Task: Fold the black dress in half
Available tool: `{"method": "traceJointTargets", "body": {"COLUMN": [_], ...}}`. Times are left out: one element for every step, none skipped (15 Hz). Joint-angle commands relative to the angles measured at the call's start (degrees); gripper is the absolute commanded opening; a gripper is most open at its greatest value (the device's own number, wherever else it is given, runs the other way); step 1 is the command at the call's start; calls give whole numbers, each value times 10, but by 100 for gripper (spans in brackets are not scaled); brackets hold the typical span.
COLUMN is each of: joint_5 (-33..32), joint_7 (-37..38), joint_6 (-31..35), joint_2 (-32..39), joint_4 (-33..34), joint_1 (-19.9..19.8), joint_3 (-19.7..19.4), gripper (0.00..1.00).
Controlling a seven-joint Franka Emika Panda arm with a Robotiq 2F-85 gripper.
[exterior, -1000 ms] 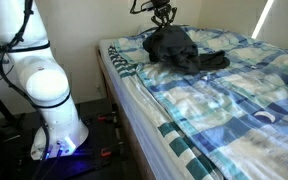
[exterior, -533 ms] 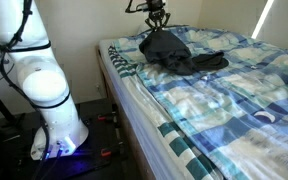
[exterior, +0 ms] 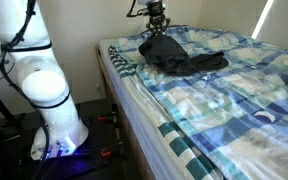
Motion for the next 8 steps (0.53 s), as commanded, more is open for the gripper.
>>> {"method": "traceJointTargets", "body": {"joint_5": [5,13,21,31,41,52,58,65], "joint_7": [0,0,0,0,0,0,0,0], "joint_6": [-3,-6,-7,-9,-19,-23,-37,-51], "joint_2": [-1,-8,-15,-24,-34,-42,-53,-63], "joint_4": [-9,-21,-34,-49,-63,-75,-83,-91], "joint_1": [-9,-8,-7,-7,-7,-8,-9,-10], "joint_3": [14,15,18,20,21,23,24,25], "gripper": [3,3,3,3,3,3,3,3]}}
